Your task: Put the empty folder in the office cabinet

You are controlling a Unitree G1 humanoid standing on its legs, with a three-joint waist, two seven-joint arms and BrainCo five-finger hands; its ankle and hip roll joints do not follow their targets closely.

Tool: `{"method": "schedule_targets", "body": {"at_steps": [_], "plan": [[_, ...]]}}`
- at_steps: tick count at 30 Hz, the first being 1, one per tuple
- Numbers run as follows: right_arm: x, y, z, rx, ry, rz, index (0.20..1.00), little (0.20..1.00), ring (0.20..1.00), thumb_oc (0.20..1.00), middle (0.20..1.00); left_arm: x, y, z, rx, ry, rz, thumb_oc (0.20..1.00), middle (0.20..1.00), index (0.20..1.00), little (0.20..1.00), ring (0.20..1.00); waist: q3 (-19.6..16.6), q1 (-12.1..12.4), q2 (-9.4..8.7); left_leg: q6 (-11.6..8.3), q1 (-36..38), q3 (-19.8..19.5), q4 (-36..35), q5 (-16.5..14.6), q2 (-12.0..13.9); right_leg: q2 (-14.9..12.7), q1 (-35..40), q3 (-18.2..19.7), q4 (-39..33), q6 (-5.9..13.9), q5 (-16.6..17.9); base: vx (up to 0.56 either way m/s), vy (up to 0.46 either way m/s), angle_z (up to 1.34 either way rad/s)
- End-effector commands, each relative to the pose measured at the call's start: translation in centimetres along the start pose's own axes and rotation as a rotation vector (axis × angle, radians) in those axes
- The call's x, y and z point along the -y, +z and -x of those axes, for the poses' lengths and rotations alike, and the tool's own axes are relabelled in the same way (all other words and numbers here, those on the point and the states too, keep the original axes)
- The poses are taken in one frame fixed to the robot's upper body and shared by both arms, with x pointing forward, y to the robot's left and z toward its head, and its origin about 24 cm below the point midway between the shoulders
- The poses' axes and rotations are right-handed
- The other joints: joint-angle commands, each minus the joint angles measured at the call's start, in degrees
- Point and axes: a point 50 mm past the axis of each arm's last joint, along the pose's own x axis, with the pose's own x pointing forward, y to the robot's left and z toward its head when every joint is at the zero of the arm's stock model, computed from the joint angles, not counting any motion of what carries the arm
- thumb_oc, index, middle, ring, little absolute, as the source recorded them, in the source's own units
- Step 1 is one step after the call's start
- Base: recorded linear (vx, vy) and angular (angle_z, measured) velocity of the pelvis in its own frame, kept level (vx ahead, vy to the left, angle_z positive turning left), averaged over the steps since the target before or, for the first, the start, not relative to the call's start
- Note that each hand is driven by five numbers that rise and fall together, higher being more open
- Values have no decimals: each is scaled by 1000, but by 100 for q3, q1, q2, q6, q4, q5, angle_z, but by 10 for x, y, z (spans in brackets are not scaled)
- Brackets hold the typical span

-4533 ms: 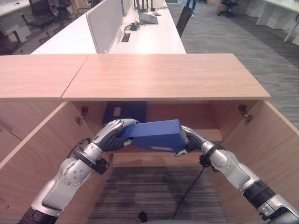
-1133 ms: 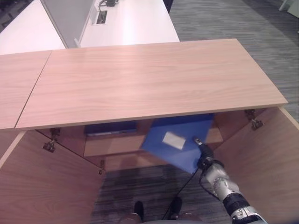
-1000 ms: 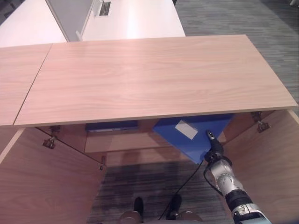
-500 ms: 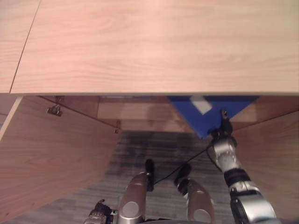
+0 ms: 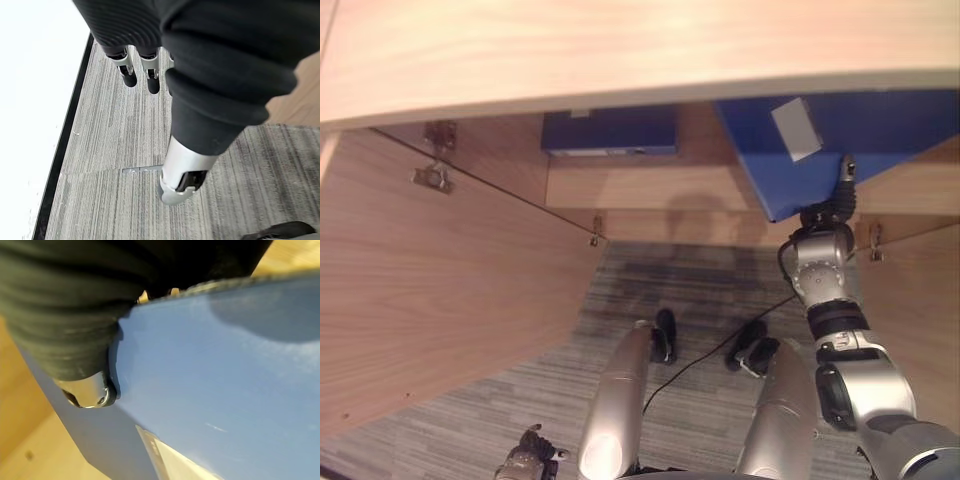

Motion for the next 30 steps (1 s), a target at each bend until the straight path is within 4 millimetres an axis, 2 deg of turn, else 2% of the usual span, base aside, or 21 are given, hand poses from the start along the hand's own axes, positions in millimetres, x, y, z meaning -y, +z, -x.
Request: {"method": "schedule_targets", "body": {"at_steps": [1, 4, 5, 7, 9, 11, 15, 16, 17, 19, 21, 25, 30], "plan": [[-32, 27, 1, 147, 128, -142, 200, 200, 200, 200, 200, -17, -48, 6, -119, 44, -109, 1000, 1000, 1000, 1000, 1000, -368, 21, -64, 49, -32, -139, -185, -56, 33, 103, 374, 653, -150, -171, -505, 0, 0, 0], [-39, 35, -3, 179, 119, -181, 200, 200, 200, 200, 200, -20, -42, 4, -96, 52, -112, 1000, 1000, 1000, 1000, 1000, -342, 31, -49, 79, -147, -180, -38, -114, 23, 65, 261, 684, -13, -186, -546, 0, 0, 0], [-50, 44, -9, 206, 115, -181, 200, 200, 200, 200, 200, -23, -39, 3, -82, 64, -101, 1000, 1000, 1000, 1000, 1000, -322, 47, -38, 96, -179, -177, 39, -146, 15, 58, 241, 706, 42, -193, -556, 0, 0, 0], [-58, 52, -14, 223, 119, -163, 200, 200, 200, 200, 200, -25, -37, 3, -76, 69, -95, 1000, 1000, 1000, 1000, 1000, -293, 58, -36, 102, -198, -177, 91, -170, 11, 57, 217, 725, 87, -200, -569, 0, 0, 0], [-90, 76, -28, 262, 122, -121, 200, 200, 200, 200, 200, -29, -30, 2, -52, 84, -74, 1000, 1000, 1000, 1000, 1000, -188, 103, -26, 117, -291, -185, 218, -225, 10, 46, 135, 769, 194, -218, -595, -46, -5, 2], [-96, 85, -34, 271, 93, -124, 200, 200, 200, 200, 200, -20, -27, 2, -43, 56, -69, 1000, 1000, 1000, 1000, 1000, -116, 122, 7, 150, -383, -194, 308, -252, -10, 30, 53, 791, 294, -225, -622, -38, -15, 8], [-106, 98, -42, 274, 25, -167, 200, 200, 200, 200, 200, -18, -26, 2, -42, 38, -66, 1000, 1000, 1000, 1000, 1000, -158, 196, 69, 179, -523, -242, 385, -294, -68, 44, -40, 776, 369, -214, -663, -6, -14, 11], [-116, 91, -40, 261, 59, -170, 200, 200, 200, 200, 200, -14, -21, 2, -18, 36, -88, 1000, 1000, 1000, 1000, 1000, -162, 222, 48, 180, -535, -247, 378, -299, -65, 44, -30, 746, 352, -199, -657, 7, -40, 4], [-112, 93, -41, 265, 29, -193, 200, 200, 200, 200, 200, -10, -30, 4, -44, 33, -101, 1000, 1000, 1000, 1000, 1000, -162, 237, 47, 174, -542, -261, 372, -300, -72, 50, -11, 728, 326, -184, -649, 0, -63, 2], [-112, 129, -44, 356, 21, -217, 200, 200, 200, 200, 200, -21, -49, 6, -102, 62, -99, 1000, 1000, 1000, 1000, 1000, -236, 395, 31, 146, -541, -320, 299, -276, -124, 25, 61, 630, 251, -134, -625, 8, -94, 5], [-117, 142, -43, 389, 35, -222, 200, 200, 200, 200, 200, -31, -52, 6, -111, 92, -107, 1000, 1000, 1000, 1000, 1000, -266, 462, 18, 125, -538, -351, 239, -252, -153, 18, 105, 587, 197, -98, -598, 9, -58, 21], [-126, 155, -42, 419, 54, -218, 200, 200, 200, 200, 200, -40, -50, 5, -102, 119, -124, 1000, 1000, 1000, 1000, 1000, -276, 538, 8, 102, -557, -385, 210, -220, -172, 22, 132, 540, 159, -55, -565, 5, -29, 11], [-129, 155, -42, 417, 48, -202, 200, 200, 200, 200, 200, -41, -47, 4, -89, 122, -138, 1000, 1000, 1000, 1000, 1000, -280, 565, 1, 96, -593, -407, 212, -220, -187, 10, 136, 493, 159, -5, -534, 9, -17, 6]]}}
